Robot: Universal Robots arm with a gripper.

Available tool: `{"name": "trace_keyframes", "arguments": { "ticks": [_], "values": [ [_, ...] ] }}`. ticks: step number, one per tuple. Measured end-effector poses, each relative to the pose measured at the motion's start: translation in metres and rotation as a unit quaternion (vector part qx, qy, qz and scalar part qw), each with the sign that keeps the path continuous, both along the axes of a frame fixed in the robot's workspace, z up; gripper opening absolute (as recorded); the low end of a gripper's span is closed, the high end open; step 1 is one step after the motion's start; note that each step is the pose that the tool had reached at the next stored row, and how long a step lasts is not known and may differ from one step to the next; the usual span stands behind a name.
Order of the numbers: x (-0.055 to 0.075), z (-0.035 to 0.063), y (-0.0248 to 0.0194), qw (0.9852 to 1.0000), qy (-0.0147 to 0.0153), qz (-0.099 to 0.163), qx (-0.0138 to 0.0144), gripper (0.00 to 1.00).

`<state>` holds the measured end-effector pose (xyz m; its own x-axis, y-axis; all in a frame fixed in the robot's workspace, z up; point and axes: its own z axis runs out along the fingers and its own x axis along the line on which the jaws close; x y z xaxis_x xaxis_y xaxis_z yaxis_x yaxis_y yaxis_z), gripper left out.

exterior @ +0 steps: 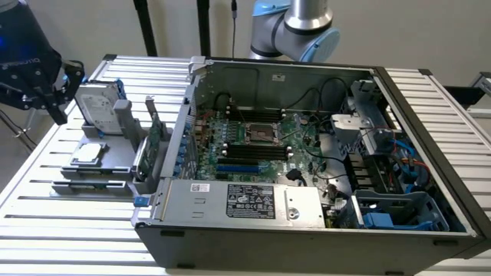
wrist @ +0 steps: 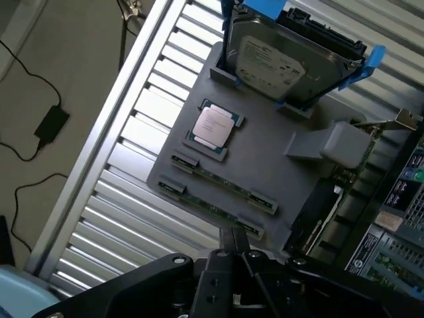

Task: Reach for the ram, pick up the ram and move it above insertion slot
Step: 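Pick up the ram and move it above insertion slot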

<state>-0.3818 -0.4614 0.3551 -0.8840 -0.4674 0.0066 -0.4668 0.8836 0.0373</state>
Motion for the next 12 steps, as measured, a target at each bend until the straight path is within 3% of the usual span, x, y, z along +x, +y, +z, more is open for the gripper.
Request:
{"name": "trace_keyframes", "arguments": {
  "ticks": [6, 12],
  "values": [
    [0.0000, 0.0003, 0.0000, 0.9985, 0.0000, 0.055, 0.0000, 0.11],
    [0.0001, 0.0007, 0.0000, 0.9941, 0.0000, 0.109, 0.0000, 0.11]
  ]
}}
